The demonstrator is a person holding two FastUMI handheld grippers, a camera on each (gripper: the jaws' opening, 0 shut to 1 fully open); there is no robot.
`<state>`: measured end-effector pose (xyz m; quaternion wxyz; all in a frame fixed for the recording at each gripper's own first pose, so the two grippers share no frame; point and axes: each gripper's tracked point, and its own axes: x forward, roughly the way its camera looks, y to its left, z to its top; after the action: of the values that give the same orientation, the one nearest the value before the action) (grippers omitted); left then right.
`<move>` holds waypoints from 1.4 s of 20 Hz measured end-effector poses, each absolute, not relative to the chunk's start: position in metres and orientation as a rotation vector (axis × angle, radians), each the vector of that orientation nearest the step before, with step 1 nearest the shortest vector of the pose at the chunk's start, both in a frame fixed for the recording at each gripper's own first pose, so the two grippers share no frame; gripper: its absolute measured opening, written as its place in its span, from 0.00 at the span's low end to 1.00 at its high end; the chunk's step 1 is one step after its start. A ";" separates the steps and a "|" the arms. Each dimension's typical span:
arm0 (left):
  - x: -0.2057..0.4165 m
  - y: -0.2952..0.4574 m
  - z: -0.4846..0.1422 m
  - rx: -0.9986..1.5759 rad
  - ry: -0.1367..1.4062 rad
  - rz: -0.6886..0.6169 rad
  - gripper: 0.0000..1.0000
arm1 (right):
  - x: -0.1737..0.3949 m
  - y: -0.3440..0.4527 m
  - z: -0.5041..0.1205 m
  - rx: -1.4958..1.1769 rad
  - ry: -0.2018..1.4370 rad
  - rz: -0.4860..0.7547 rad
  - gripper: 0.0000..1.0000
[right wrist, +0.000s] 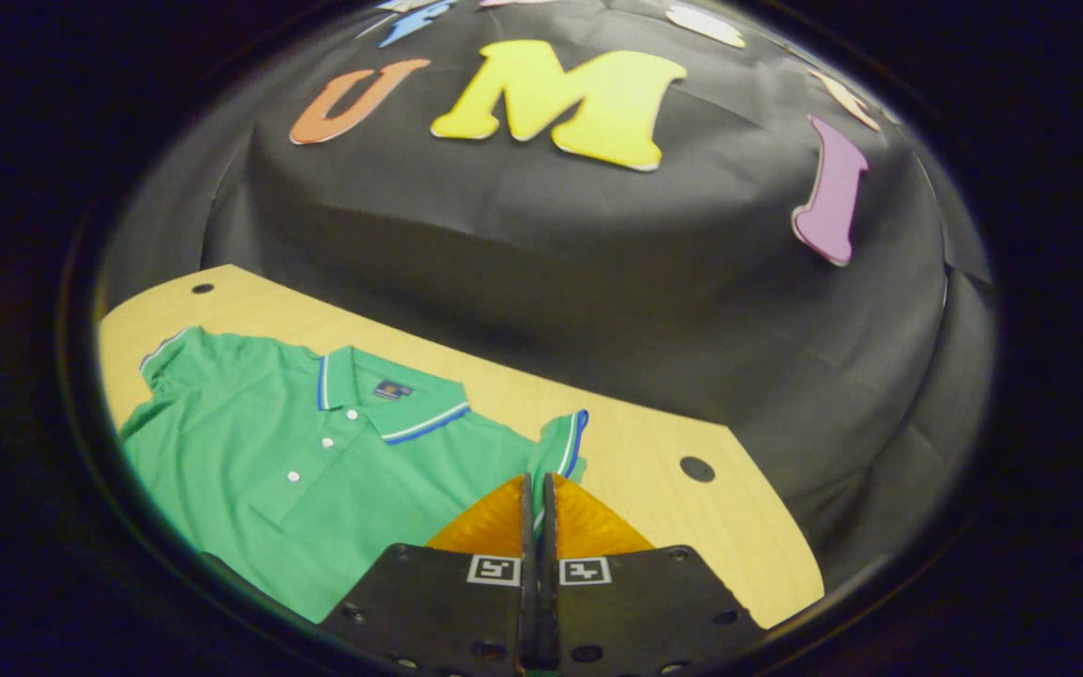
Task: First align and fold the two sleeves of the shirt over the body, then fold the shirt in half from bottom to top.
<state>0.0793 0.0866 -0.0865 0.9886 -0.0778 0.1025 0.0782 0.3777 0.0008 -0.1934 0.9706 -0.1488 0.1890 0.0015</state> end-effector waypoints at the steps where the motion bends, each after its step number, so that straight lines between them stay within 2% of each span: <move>1: 0.079 0.086 -0.085 -0.158 0.204 0.151 1.00 | 0.374 0.016 -0.191 -0.294 0.361 0.025 0.00; 3: 0.079 0.088 -0.081 -0.154 0.191 0.157 1.00 | 0.366 0.035 -0.191 -0.287 0.342 0.042 0.00; 5: 0.079 0.090 -0.083 -0.149 0.189 0.162 1.00 | 0.351 0.054 -0.188 -0.262 0.331 0.091 0.05; 8: 0.081 0.089 -0.088 -0.136 0.197 0.171 1.00 | 0.327 0.058 -0.174 -0.186 0.308 0.106 0.95; 13: 0.086 0.088 -0.090 -0.116 0.198 0.176 1.00 | 0.271 0.033 -0.141 -0.100 0.206 0.089 0.95; 14: 0.087 0.092 -0.091 -0.116 0.197 0.189 1.00 | 0.257 0.026 -0.136 -0.096 0.172 0.080 0.97; 17: 0.089 0.105 -0.091 -0.108 0.195 0.233 1.00 | 0.219 0.002 -0.132 -0.059 0.114 0.055 0.95; 21: 0.106 0.110 -0.066 -0.118 0.094 0.225 1.00 | 0.184 -0.025 -0.143 -0.064 0.092 0.047 0.93; 22: 0.115 0.116 -0.067 -0.121 0.089 0.242 1.00 | 0.180 -0.030 -0.143 -0.073 0.080 0.044 0.96; 26: 0.177 0.126 -0.086 -0.136 0.165 0.274 1.00 | 0.170 -0.045 -0.130 -0.064 -0.020 0.044 0.92; 28: 0.218 0.132 -0.103 -0.134 0.208 0.270 1.00 | 0.165 -0.055 -0.132 -0.112 -0.038 0.021 0.94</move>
<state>0.2177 0.1318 -0.1025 0.9832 -0.0668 0.1036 0.1344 0.1651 -0.0550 -0.1319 0.9982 -0.0561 -0.0188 0.0105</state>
